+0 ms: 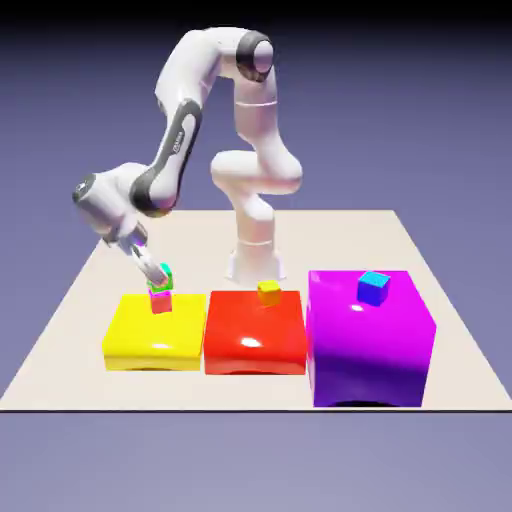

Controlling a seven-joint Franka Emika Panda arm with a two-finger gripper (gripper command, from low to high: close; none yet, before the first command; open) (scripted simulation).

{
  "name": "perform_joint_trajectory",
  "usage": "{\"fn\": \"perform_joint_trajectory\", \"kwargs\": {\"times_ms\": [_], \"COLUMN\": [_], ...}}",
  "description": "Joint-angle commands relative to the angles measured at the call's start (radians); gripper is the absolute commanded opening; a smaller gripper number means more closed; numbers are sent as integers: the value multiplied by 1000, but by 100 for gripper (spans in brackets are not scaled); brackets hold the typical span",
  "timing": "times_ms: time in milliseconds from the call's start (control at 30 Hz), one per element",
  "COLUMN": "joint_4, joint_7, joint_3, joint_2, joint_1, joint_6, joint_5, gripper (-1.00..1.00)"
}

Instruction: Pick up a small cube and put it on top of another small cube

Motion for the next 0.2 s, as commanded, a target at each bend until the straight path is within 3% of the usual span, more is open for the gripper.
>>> {"fn": "perform_joint_trajectory", "kwargs": {"times_ms": [0,167], "joint_4": [0,117], "joint_7": [0,47], "joint_3": [0,-99], "joint_2": [0,-75], "joint_1": [-9,65], "joint_6": [0,-179], "joint_5": [0,-58], "gripper": [100,100]}}
